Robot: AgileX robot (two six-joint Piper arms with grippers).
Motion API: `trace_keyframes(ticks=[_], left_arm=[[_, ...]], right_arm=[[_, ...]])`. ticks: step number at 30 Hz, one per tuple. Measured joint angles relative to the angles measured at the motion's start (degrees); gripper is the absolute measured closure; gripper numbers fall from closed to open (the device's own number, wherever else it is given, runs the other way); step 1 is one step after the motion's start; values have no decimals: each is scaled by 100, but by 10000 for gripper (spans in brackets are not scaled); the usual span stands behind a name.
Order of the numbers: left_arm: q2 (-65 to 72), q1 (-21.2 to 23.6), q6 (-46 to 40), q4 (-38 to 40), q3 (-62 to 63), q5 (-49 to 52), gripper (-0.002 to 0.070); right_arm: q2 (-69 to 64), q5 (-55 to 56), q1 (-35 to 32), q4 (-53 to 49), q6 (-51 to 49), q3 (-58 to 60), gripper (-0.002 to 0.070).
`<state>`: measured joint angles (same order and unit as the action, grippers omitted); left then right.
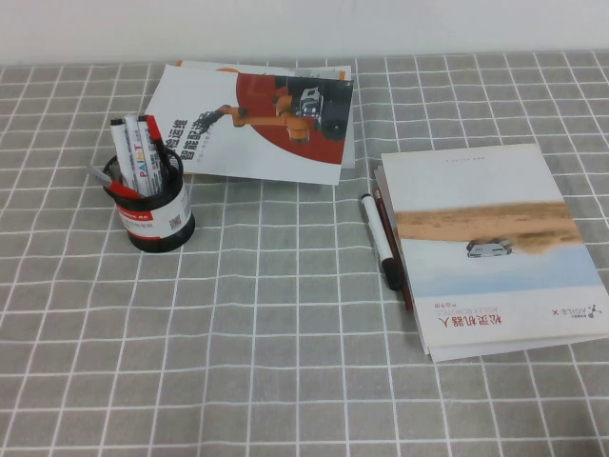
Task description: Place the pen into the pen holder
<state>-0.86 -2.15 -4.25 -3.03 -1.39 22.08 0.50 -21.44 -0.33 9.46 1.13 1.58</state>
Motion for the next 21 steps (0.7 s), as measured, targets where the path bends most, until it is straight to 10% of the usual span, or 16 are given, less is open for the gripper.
trace_keyframes(ticks=[7,14,21], left_arm=[[0,0,0,0,0,0,678],[0,0,0,0,0,0,678],[0,0,0,0,0,0,678]], right_arm=[[0,56,0,1331,0,0,688],[0,430,0,5256,0,0,688],[0,855,0,6133,508,0,688]])
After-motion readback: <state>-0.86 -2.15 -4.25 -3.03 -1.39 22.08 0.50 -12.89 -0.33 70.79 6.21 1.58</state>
